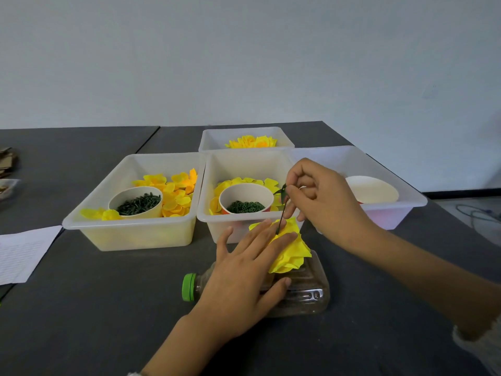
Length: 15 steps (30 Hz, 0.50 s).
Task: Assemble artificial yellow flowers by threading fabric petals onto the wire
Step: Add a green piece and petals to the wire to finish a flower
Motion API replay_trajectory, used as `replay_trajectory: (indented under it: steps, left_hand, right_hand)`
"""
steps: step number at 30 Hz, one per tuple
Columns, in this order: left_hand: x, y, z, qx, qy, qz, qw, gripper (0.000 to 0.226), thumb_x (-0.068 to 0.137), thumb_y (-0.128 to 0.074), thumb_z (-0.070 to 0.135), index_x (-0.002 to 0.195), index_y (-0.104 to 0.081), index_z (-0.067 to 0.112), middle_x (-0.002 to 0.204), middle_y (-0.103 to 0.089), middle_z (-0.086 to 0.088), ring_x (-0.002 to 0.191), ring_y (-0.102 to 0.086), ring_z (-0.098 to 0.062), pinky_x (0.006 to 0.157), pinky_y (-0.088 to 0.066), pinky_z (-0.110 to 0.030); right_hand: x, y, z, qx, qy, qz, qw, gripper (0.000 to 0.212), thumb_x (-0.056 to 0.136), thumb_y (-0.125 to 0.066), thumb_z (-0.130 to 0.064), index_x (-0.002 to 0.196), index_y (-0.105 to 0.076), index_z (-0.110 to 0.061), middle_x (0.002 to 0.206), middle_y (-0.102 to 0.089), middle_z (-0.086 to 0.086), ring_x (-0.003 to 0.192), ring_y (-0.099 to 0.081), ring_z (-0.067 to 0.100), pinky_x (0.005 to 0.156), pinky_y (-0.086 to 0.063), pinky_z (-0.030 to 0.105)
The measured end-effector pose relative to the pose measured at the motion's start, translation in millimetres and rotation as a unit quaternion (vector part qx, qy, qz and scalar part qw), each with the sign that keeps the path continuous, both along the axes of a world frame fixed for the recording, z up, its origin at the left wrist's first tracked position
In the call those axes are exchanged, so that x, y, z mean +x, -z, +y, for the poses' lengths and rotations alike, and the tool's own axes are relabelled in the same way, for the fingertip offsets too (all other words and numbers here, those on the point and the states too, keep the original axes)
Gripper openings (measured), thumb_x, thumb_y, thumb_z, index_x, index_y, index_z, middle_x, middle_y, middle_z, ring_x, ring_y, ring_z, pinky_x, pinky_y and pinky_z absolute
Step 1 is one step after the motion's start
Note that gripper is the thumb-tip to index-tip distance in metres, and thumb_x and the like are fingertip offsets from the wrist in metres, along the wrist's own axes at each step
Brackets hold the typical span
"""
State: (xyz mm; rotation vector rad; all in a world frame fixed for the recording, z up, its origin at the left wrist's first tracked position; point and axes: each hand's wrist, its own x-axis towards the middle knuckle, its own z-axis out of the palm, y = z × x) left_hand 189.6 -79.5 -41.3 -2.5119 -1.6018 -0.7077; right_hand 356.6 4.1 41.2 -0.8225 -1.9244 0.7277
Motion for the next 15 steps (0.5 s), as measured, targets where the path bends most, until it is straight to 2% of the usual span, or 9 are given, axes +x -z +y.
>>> replay_trajectory:
  steps: [5,8,12,15]
  left_hand:
    - [0,1,1,0.005,0.001,-0.004,1.0,0.059,0.097,-0.035,0.057,0.152,-0.015,0.047,0.161,-0.009,0.025,0.15,-0.002,0.001,0.118,-0.007,-0.056]
    - [1,2,0,0.006,0.0,-0.007,1.0,0.059,0.097,-0.036,0.056,0.151,-0.016,0.047,0.161,-0.011,0.024,0.149,-0.002,0.001,0.118,-0.007,-0.056]
    - [1,2,1,0.011,-0.003,-0.006,1.0,0.059,0.097,-0.037,0.056,0.151,-0.016,0.047,0.161,-0.01,0.025,0.149,-0.001,0.002,0.118,-0.007,-0.056]
    - [1,3,1,0.012,-0.005,-0.01,1.0,0.059,0.097,-0.037,0.056,0.151,-0.016,0.048,0.161,-0.012,0.025,0.149,-0.002,0.002,0.118,-0.009,-0.056]
  right_hand:
    - [7,5,-13,0.114,0.04,-0.084,0.989,0.022,0.091,-0.059,-0.006,0.086,-0.05,-0.026,0.072,-0.061,-0.01,0.064,-0.067,0.013,0.055,-0.053,0.035]
    - [8,9,-16,0.156,0.051,-0.096,0.982,0.023,0.09,-0.06,-0.007,0.088,-0.048,-0.027,0.075,-0.06,-0.014,0.067,-0.065,0.009,0.053,-0.051,0.029]
    - [8,15,-16,0.227,0.076,-0.134,0.962,0.013,0.089,-0.06,-0.008,0.09,-0.052,-0.019,0.083,-0.064,-0.006,0.066,-0.058,0.007,0.051,-0.047,0.023]
    - [8,18,-15,0.246,0.098,-0.138,0.954,0.008,0.087,-0.059,-0.011,0.089,-0.053,-0.016,0.084,-0.064,-0.003,0.065,-0.057,0.009,0.05,-0.047,0.026]
